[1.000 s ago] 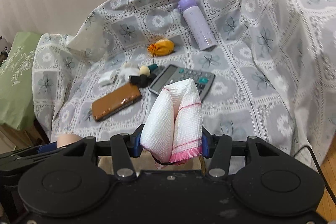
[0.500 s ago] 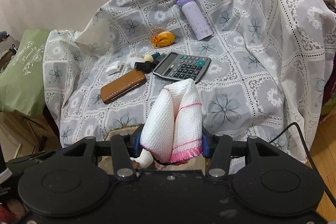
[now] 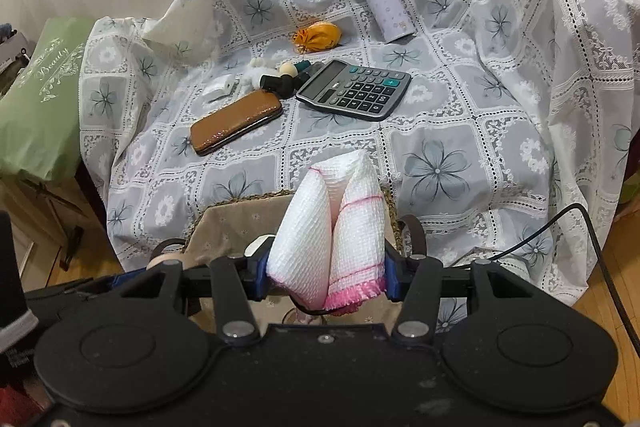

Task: Organize soft objects
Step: 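Carry the beige tape and the towel back over the basket with both tools, then open the left tool to drop the tape while the right tool releases the towel into the basket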

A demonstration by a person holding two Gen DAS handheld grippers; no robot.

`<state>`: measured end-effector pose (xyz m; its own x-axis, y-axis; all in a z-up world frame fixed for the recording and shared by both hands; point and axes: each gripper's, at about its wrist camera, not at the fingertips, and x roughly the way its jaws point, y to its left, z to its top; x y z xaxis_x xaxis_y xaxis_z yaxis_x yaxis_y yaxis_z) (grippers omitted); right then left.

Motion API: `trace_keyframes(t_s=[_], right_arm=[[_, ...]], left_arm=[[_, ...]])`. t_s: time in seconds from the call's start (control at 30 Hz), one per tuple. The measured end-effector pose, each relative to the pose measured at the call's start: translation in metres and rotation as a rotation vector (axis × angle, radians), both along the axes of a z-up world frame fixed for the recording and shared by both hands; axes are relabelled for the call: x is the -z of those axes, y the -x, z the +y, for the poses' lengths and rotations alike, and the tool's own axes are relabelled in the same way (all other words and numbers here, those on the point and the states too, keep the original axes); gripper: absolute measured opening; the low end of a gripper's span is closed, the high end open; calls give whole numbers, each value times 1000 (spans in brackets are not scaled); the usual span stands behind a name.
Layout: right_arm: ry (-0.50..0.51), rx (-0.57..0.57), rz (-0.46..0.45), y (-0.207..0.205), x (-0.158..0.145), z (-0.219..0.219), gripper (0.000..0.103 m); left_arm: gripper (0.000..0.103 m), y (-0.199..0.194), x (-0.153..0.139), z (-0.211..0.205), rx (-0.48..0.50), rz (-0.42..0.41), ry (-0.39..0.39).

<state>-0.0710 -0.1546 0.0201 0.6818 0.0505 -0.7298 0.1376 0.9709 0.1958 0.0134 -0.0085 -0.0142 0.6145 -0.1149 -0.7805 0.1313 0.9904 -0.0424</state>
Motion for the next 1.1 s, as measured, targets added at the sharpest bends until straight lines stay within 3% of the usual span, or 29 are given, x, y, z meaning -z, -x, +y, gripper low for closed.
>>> trace_keyframes(t_s=[0.1,0.27,0.63,1.1], right_arm=[[2,-2,7,0,1,0,51],[-1,-4,14,-1,2,-2,51],[-1,-20,22,-2,4,-1,52],[-6,-18,10,0,4,-3,53]], left_arm=[[52,0,4,-1,0,17,-5],[78,1,4,0,-9,14,-18],[84,0,4,2,-29,3,-35],[84,0,4,2,-29,2,-36]])
